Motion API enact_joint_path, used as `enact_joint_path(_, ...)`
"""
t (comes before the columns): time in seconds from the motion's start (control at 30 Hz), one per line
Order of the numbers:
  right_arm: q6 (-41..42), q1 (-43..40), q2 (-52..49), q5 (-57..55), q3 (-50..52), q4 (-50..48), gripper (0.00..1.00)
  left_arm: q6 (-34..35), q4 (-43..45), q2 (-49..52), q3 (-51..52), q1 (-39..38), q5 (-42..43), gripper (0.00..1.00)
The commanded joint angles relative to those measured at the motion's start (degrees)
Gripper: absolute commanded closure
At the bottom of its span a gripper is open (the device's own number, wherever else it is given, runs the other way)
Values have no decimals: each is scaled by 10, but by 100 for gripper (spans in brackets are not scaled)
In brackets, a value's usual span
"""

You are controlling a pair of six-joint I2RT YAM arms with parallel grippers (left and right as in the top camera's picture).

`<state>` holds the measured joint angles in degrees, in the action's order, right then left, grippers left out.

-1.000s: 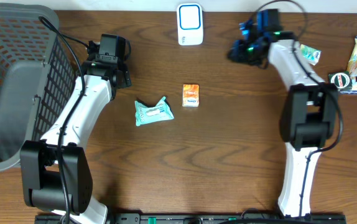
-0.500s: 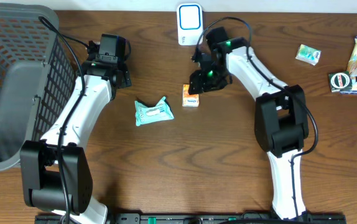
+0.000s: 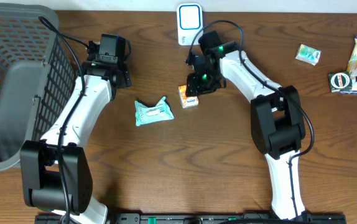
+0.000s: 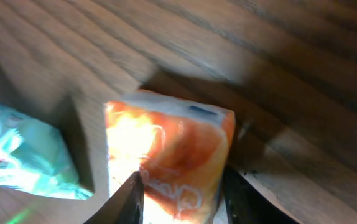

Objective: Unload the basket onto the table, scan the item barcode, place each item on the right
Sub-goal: 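Reach the right gripper to the orange Kleenex pack and grasp it, then lift the orange pack up to the scanner with the right gripper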

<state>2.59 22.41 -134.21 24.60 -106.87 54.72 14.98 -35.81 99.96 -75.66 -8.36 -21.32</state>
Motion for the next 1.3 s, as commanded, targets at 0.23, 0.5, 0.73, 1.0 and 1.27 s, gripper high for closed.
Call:
enact_joint_path(0.23, 42, 0, 20, 28, 32, -29, 99, -3, -2, -2, -7, 0, -8, 2)
enact_joint_path(0.5, 9, -52, 47, 161, -10, -36, 99, -3, -2, -2, -7, 0, -8, 2)
enact_joint_path(0.73, -10, -135, 64, 355, -14, -72, 99, -3, -2, -2, -7, 0, -8, 2)
enact_joint_path(1.0, -39, -158, 64, 228, -10, -18, 99, -3, -2, -2, -7, 0, -8, 2)
enact_joint_path(1.27, 17, -121, 64, -75, 10, 31, 89, -3, -2, -2, -7, 0, -8, 2)
